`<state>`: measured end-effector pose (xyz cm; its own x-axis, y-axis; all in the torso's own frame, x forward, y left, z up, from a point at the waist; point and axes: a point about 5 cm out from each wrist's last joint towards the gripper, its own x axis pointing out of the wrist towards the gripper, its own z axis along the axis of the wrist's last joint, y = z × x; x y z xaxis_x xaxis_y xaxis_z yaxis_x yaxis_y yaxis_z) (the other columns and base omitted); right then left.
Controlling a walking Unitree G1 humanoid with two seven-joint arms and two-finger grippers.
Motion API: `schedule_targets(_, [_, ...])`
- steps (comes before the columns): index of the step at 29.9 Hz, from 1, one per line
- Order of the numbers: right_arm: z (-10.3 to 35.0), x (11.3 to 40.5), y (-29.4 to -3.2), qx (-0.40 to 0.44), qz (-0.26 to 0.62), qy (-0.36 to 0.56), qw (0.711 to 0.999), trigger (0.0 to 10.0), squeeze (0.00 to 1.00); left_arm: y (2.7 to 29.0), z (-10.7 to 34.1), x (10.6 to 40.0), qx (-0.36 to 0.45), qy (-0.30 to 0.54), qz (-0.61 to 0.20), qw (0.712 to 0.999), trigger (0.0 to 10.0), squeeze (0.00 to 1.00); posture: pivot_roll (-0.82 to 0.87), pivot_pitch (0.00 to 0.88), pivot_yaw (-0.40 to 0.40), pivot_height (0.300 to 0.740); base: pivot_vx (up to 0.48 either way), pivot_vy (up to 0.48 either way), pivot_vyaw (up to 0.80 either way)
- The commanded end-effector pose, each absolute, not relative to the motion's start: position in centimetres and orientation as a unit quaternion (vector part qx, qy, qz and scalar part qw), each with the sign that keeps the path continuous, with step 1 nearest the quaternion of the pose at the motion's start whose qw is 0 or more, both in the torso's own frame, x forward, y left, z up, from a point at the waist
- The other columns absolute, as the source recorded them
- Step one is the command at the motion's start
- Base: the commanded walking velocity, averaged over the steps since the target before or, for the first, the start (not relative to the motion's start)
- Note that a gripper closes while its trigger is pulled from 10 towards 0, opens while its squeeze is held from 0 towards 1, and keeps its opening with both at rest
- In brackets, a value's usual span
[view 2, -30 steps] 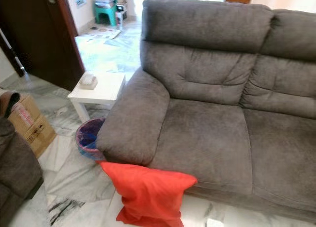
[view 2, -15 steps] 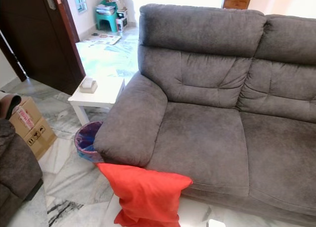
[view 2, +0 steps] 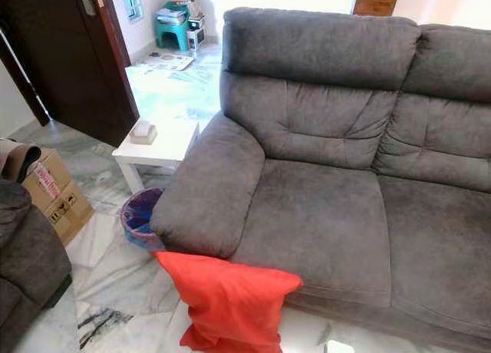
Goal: Move the pillow to the sofa from floor
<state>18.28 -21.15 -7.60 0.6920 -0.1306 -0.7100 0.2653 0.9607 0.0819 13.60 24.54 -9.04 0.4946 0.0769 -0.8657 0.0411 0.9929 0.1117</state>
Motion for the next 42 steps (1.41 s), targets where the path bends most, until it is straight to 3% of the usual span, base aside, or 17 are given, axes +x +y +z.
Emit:
schedule_targets(1, [-6.3, 19.7, -22.5, 0.086, -0.138, 0.32, 0.933, 10.0, 0.0, 24.7, -9.2, 13.0, 0.062, 0.516, 0.009, 0.854, 10.0, 0.0, 0.12, 0.079, 0.008, 0.74, 0.0, 0.0, 0.0])
schedule_targets(7, [-4.3, 20.7, -25.0, 0.065, -0.153, 0.24, 0.957, 10.0, 0.0, 24.7, -9.2, 13.0, 0.067, 0.516, 0.004, 0.854, 10.0, 0.0, 0.11, 0.08, 0.006, 0.74, 0.0, 0.0, 0.0])
schedule_targets(14, [-2.2, 18.2, -29.2, 0.005, -0.149, 0.157, 0.976, 10.0, 0.0, 25.2, -9.2, 12.6, 0.067, 0.517, 0.006, 0.853, 10.0, 0.0, 0.09, 0.085, 0.003, 0.74, 0.0, 0.0, 0.0])
schedule_targets(20, [-2.6, 13.8, -32.0, -0.033, -0.16, 0.196, 0.967, 10.0, 0.0, 25.5, -9.2, 12.2, 0.069, 0.521, 0.005, 0.851, 10.0, 0.0, 0.08, 0.083, 0.009, 0.74, 0.0, 0.0, 0.0])
schedule_targets(21, [-4.1, 11.8, -32.5, -0.031, -0.18, 0.273, 0.945, 10.0, 0.0, 25.4, -9.2, 12.2, 0.069, 0.522, 0.005, 0.85, 10.0, 0.0, 0.06, 0.079, 0.014, 0.74, 0.0, 0.0, 0.0])
schedule_targets(22, [-4.1, 11.8, -32.5, -0.031, -0.18, 0.273, 0.945, 10.0, 0.0, 25.4, -9.2, 12.2, 0.069, 0.522, 0.005, 0.85, 10.0, 0.0, 0.06, 0.079, 0.014, 0.74, 0.0, 0.0, 0.0])
schedule_targets(25, [-7.3, 8.3, -31.3, 0.004, -0.217, 0.411, 0.886, 10.0, 0.0, 25.1, -9.3, 12.3, 0.068, 0.522, 0.003, 0.85, 10.0, 0.0, 0.05, 0.069, 0.028, 0.74, 0.0, 0.0, 0.0])
schedule_targets(27, [-8.6, 6.8, -29.8, 0.005, -0.206, 0.468, 0.859, 10.0, 0.0, 24.5, -9.4, 12.6, 0.066, 0.521, 0.001, 0.851, 10.0, 0.0, 0.06, 0.062, 0.026, 0.74, 0.0, 0.0, 0.0])
schedule_targets(28, [-8.6, 6.8, -29.8, 0.005, -0.206, 0.468, 0.859, 10.0, 0.0, 24.5, -9.4, 12.6, 0.066, 0.521, 0.001, 0.851, 10.0, 0.0, 0.06, 0.062, 0.026, 0.74, 0.0, 0.0, 0.0])
schedule_targets(29, [-9.3, 5.8, -29.0, -0.01, -0.192, 0.511, 0.838, 10.0, 0.0, 24.2, -9.4, 12.7, 0.065, 0.519, 0.0, 0.853, 10.0, 0.0, 0.07, 0.052, 0.023, 0.74, 0.0, 0.0, 0.0])
schedule_targets(42, [-9.8, 6.8, -27.4, 0.012, -0.184, 0.508, 0.842, 10.0, 0.0, 25.8, -9.3, 11.7, 0.063, 0.525, 0.015, 0.849, 10.0, 0.0, 0.08, 0.025, 0.027, 0.74, 0.0, 0.0, 0.0])
